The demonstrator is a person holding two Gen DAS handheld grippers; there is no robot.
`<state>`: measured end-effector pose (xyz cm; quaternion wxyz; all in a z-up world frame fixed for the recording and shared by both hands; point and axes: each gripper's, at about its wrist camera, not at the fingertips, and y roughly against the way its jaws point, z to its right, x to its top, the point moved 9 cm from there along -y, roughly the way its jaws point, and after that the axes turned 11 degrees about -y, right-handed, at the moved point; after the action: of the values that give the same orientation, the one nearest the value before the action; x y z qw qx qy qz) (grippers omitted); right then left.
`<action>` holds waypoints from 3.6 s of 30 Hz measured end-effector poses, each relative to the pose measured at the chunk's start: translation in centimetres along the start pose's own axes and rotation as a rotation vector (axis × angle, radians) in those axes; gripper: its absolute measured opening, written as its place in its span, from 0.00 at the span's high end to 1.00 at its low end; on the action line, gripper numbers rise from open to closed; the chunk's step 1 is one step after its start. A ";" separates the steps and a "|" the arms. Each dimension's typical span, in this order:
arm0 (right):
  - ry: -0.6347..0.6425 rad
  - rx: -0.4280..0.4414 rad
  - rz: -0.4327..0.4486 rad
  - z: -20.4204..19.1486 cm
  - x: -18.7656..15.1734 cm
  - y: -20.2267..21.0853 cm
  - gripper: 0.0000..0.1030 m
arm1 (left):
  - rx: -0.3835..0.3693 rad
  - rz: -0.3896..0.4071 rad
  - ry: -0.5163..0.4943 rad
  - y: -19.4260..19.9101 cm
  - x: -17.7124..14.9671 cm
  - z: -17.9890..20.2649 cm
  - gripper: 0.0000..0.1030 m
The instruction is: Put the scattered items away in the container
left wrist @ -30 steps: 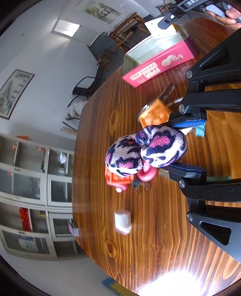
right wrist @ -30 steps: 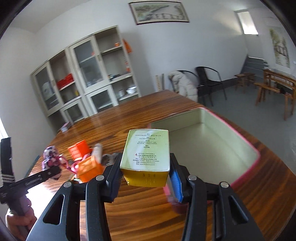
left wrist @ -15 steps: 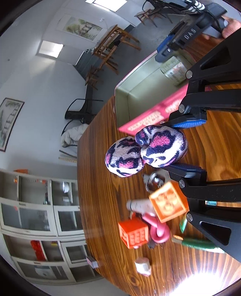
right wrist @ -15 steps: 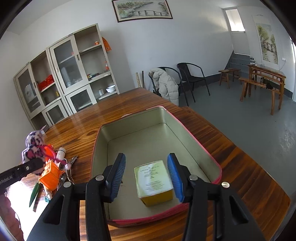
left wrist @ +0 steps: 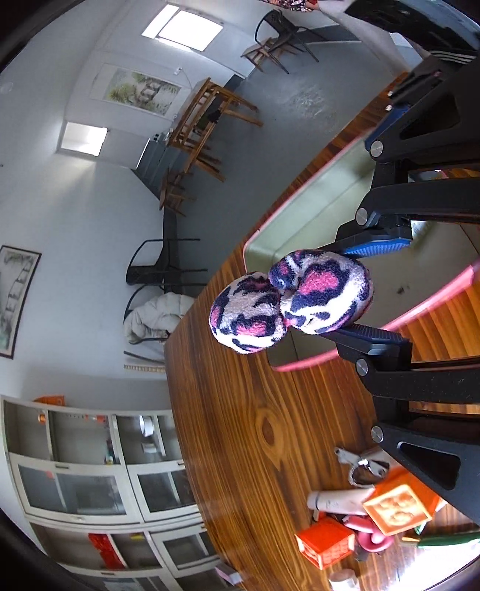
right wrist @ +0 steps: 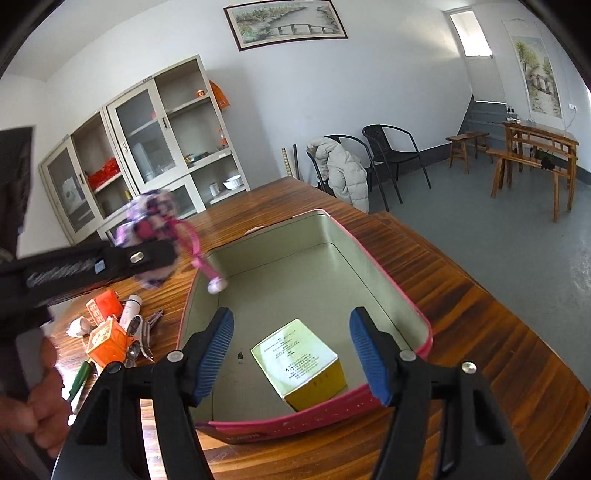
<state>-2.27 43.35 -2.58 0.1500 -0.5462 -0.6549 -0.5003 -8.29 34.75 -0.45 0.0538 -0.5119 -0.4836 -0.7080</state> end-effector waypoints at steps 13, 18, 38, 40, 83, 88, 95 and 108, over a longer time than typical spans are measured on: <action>-0.037 -0.011 0.036 1.5 1.0 0.6 0.27 | -0.043 -0.034 -0.032 -4.2 2.3 2.6 0.60; -0.061 -0.019 0.033 2.2 1.1 0.5 0.27 | -0.037 -0.053 -0.029 -4.6 2.4 2.7 0.42; -0.029 0.002 0.022 0.1 0.2 1.5 0.24 | 0.033 0.008 0.024 0.2 0.7 -0.9 0.08; -0.029 0.012 0.022 -0.3 0.0 1.9 0.24 | 0.048 0.014 0.042 1.1 0.4 -1.9 0.08; 0.265 0.257 -0.254 -17.0 -12.7 1.1 0.24 | 0.324 -0.243 0.249 7.0 -20.1 -23.7 0.39; 0.258 0.258 -0.291 -17.3 -13.0 -0.8 0.24 | 0.330 -0.258 0.212 6.0 -19.7 -24.0 0.66; 0.276 0.295 -0.377 -18.8 -14.3 -2.3 0.58 | 0.269 -0.225 0.239 6.7 -19.3 -23.2 0.81; 0.327 0.203 -0.444 -19.5 -15.9 -6.6 0.72 | 0.236 -0.122 0.304 10.5 -19.0 -24.2 0.81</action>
<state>-9.10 19.03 -8.80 0.1946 -0.2838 -0.7722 -0.5342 -9.62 3.31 -8.79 0.1429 -0.3590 -0.5797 -0.7174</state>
